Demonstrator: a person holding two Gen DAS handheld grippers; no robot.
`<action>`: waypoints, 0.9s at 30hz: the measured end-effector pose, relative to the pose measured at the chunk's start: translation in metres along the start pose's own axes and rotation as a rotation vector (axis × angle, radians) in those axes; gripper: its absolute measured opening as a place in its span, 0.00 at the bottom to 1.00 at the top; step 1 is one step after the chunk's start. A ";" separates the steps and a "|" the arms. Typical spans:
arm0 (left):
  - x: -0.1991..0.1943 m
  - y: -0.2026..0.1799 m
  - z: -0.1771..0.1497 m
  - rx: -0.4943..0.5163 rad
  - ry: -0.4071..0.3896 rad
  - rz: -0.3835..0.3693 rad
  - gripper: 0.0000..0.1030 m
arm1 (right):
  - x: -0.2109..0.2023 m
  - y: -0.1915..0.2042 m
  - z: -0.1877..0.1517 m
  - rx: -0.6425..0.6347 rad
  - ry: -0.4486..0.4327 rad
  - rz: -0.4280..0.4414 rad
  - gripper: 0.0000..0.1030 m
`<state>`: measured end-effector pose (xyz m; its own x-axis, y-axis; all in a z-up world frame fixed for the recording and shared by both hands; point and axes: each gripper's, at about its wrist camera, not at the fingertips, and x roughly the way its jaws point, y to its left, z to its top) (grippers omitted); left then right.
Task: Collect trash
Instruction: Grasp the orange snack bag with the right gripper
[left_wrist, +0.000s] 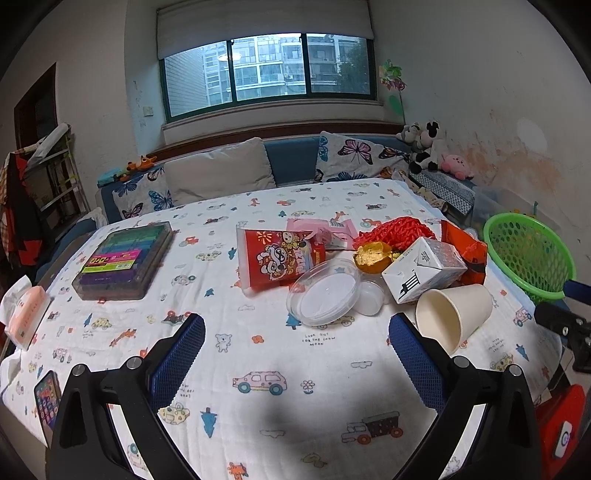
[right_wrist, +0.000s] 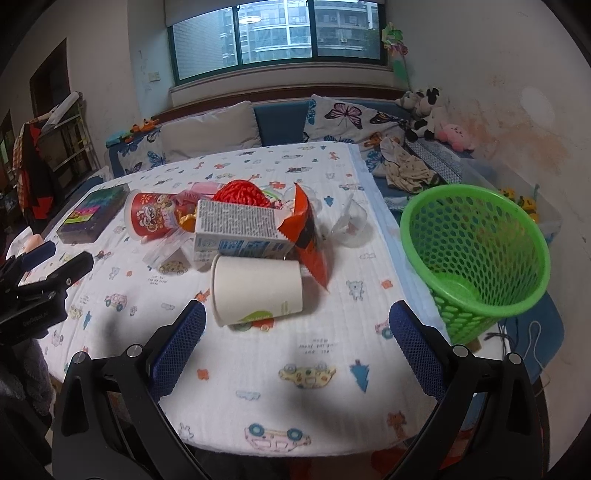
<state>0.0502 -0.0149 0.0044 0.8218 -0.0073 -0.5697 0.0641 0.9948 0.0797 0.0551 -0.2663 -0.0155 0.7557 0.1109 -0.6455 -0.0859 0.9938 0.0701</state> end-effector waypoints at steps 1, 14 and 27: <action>0.001 0.000 0.001 0.001 0.002 -0.002 0.94 | 0.002 -0.001 0.002 -0.004 0.000 0.001 0.95; 0.018 -0.004 0.007 0.033 0.028 -0.038 0.94 | 0.048 -0.015 0.040 0.024 0.040 0.063 0.79; 0.038 -0.027 0.024 0.090 0.033 -0.161 0.93 | 0.107 -0.020 0.072 0.010 0.099 0.084 0.63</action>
<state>0.0937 -0.0449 0.0005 0.7778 -0.1605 -0.6077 0.2446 0.9679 0.0573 0.1841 -0.2742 -0.0311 0.6781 0.1931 -0.7092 -0.1392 0.9811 0.1341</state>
